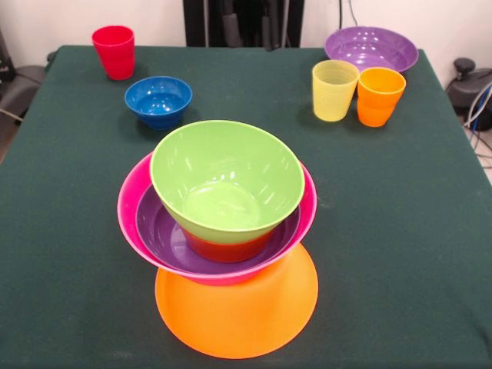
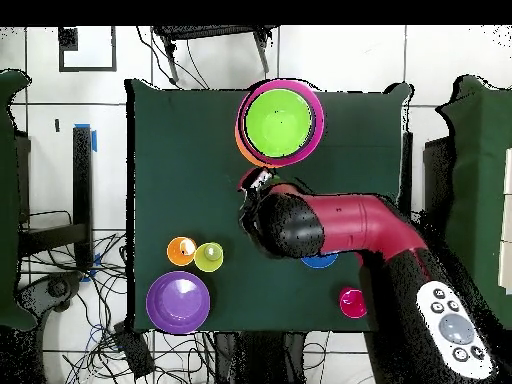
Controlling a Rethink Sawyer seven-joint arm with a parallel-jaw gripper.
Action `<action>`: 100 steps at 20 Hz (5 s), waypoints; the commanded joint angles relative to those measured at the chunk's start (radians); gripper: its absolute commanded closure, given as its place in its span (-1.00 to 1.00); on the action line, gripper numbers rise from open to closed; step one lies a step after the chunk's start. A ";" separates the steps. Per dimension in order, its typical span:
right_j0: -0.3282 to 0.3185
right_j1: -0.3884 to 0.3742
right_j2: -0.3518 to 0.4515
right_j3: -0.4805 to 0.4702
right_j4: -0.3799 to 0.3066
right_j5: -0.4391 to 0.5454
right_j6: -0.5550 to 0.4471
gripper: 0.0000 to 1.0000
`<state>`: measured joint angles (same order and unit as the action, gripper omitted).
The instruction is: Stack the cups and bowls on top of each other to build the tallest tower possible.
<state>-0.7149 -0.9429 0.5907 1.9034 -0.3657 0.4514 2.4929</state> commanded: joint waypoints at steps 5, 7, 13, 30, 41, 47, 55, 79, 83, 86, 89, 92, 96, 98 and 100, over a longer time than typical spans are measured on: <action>0.059 0.042 -0.042 0.259 0.023 -0.151 0.109 -1.00; 0.058 0.059 -0.047 0.267 0.010 -0.183 0.098 -1.00; 0.039 0.155 -0.056 0.279 -0.050 -0.259 0.034 -1.00; 0.043 0.269 -0.099 0.409 -0.165 -0.413 0.031 -1.00; 0.067 0.378 -0.168 0.410 -0.246 -0.470 0.009 -1.00; 0.084 0.480 -0.248 0.377 -0.342 -0.553 0.011 -1.00; 0.122 0.560 -0.307 0.365 -0.400 -0.635 0.036 -1.00; 0.121 0.636 -0.273 0.328 -0.355 -0.800 0.079 -1.00; 0.126 0.634 -0.262 0.332 -0.332 -0.818 0.088 -1.00; 0.150 0.645 -0.279 0.317 -0.320 -0.869 0.090 -1.00; 0.135 0.645 -0.269 0.302 -0.324 -0.873 0.087 -1.00; 0.141 0.645 -0.279 0.292 -0.321 -0.904 0.085 -1.00; 0.145 0.670 -0.291 0.265 -0.325 -0.923 0.079 -1.00; 0.150 0.674 -0.300 0.257 -0.321 -0.926 0.076 -1.00; 0.151 0.675 -0.307 0.253 -0.321 -0.927 0.074 -1.00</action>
<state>-0.6009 -0.3108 0.2927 2.3216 -0.7141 -0.4279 2.4929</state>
